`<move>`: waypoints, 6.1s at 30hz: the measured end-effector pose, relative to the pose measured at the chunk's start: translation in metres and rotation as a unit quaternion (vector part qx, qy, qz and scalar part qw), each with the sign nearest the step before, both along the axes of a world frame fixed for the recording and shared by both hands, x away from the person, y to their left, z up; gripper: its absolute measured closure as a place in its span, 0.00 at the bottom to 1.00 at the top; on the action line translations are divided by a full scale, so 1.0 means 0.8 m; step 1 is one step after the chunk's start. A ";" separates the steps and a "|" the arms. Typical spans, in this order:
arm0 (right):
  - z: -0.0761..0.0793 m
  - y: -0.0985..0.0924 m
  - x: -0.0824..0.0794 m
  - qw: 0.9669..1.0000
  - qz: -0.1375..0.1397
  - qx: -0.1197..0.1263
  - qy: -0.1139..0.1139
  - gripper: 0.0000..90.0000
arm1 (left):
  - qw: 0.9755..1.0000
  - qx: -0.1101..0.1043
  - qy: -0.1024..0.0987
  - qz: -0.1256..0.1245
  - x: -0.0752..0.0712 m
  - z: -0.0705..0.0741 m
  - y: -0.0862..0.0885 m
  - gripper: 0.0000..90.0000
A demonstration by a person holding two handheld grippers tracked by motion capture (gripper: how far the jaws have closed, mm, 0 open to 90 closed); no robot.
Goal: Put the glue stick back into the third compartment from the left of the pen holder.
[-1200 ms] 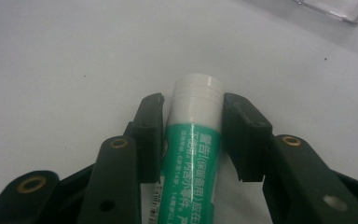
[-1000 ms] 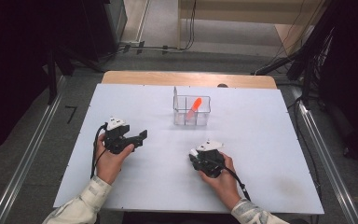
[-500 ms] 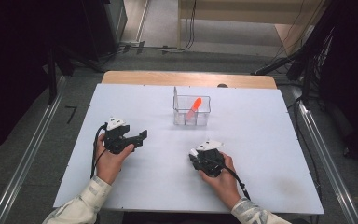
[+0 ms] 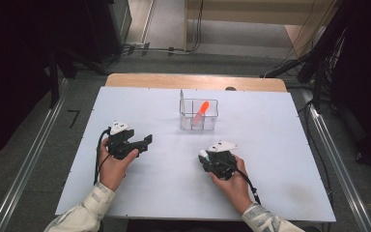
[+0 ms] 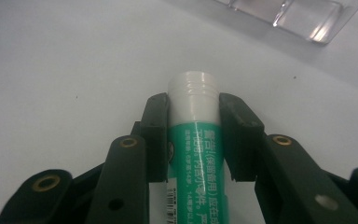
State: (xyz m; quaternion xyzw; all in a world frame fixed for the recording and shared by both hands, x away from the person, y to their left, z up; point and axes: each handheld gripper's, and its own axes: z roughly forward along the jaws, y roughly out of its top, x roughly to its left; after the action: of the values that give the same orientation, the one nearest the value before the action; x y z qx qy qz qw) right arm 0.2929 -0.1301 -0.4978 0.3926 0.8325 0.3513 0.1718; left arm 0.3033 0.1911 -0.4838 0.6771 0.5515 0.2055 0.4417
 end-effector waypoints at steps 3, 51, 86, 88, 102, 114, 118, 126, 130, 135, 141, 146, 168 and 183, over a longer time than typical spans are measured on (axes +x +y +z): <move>0.006 -0.004 0.002 1.000 -0.005 0.007 -0.004 0.70 | 1.000 0.000 0.001 0.000 0.000 0.000 0.000 0.25; 0.075 -0.016 0.070 0.992 -0.063 0.084 -0.064 0.70 | 1.000 -0.002 0.001 0.001 0.001 -0.001 0.001 0.25; 0.103 -0.006 0.140 0.982 -0.128 0.107 -0.084 0.70 | 1.000 -0.005 0.001 -0.002 0.002 -0.001 0.000 0.25; 0.104 -0.006 0.144 0.982 -0.131 0.107 -0.082 0.70 | 1.000 -0.005 0.001 -0.002 0.002 -0.001 0.000 0.25; 0.104 0.001 0.172 0.979 -0.150 0.115 -0.074 0.70 | 1.000 -0.005 0.001 -0.002 0.002 -0.001 0.000 0.25; 0.100 0.006 0.183 0.980 -0.151 0.116 -0.064 0.70 | 1.000 -0.005 0.000 -0.003 0.002 -0.002 0.000 0.25; 0.099 0.009 0.186 0.980 -0.150 0.116 -0.065 0.70 | 1.000 -0.004 0.001 -0.004 0.002 -0.002 -0.001 0.25; 0.100 0.012 0.193 0.979 -0.155 0.114 -0.064 0.70 | 1.000 -0.005 0.000 -0.003 0.002 -0.002 0.000 0.25; 0.101 0.013 0.194 0.979 -0.157 0.114 -0.066 0.70 | 1.000 -0.005 0.001 -0.004 0.002 -0.002 0.000 0.25; 0.101 0.014 0.195 0.979 -0.157 0.117 -0.065 0.70 | 1.000 -0.005 0.000 -0.005 0.002 -0.002 -0.001 0.25; 0.104 0.015 0.197 0.978 -0.157 0.122 -0.065 0.70 | 1.000 -0.004 0.001 -0.005 0.002 -0.002 -0.001 0.25; 0.106 0.016 0.198 0.978 -0.156 0.123 -0.066 0.70 | 1.000 -0.005 0.001 -0.005 0.002 -0.002 -0.001 0.25; 0.108 0.012 0.194 0.977 -0.155 0.127 -0.068 0.68 | 1.000 -0.004 0.003 -0.006 0.002 -0.002 -0.001 0.25; 0.107 0.005 0.187 0.977 -0.152 0.131 -0.068 0.67 | 1.000 -0.005 0.003 -0.006 0.002 -0.003 -0.002 0.25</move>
State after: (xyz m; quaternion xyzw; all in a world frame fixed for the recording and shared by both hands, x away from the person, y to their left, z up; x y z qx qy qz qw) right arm 0.4429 -0.1258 -0.4124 0.5090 0.6957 0.4532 0.2269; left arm 0.3051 0.1898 -0.4860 0.6789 0.5498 0.1979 0.4445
